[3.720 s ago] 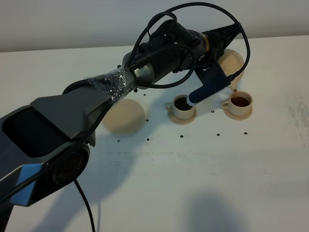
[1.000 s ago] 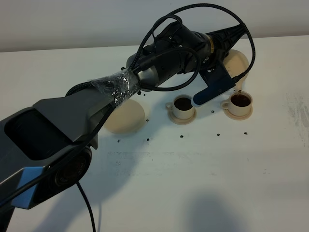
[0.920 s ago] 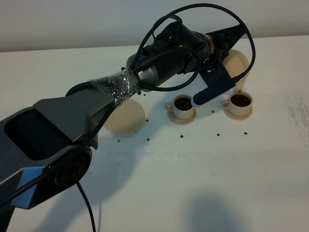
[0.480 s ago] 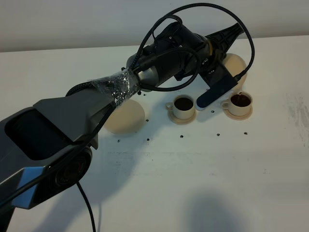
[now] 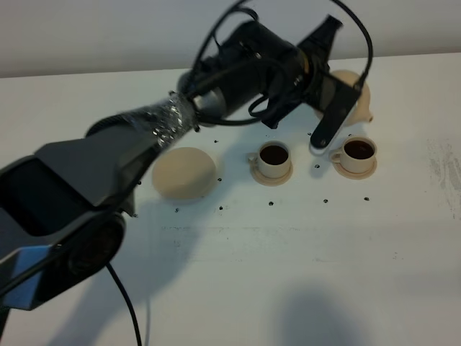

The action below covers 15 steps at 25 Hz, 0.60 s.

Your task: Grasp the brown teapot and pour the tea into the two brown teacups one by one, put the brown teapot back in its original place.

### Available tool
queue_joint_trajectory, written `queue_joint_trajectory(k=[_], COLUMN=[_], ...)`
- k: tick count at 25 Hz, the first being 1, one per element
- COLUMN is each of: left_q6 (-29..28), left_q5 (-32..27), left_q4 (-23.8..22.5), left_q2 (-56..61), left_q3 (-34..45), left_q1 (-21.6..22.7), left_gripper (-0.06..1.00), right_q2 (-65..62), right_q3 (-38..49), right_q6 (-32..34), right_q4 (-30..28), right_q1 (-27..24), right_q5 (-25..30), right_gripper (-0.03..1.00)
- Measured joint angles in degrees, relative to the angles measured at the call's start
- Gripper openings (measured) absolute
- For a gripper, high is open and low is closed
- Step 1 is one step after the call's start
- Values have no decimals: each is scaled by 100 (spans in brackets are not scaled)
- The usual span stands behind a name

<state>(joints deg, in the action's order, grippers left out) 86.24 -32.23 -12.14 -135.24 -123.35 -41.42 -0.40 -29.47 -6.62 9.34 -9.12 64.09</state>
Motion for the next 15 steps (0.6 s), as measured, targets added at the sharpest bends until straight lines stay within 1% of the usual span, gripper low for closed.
queue_joint_trajectory(k=[5, 10, 13, 15], left_q6=[-999, -2387, -3162, -3776], left_q5=[-518, -1235, -1783, -2221], left_q4=[376, 680, 722, 742], left_q2=[349, 571, 637, 673], left_q3=[0, 0, 0, 0], left_q1=[106, 200, 200, 193], left_gripper=[12, 12, 12, 12], right_q2=[0, 0, 0, 0], right_q3=[0, 0, 0, 0], right_q6=[0, 0, 0, 6], right_q4=[5, 11, 11, 11], right_q1=[0, 0, 0, 0], right_q5=[0, 0, 0, 0], right_gripper=[23, 23, 23, 23])
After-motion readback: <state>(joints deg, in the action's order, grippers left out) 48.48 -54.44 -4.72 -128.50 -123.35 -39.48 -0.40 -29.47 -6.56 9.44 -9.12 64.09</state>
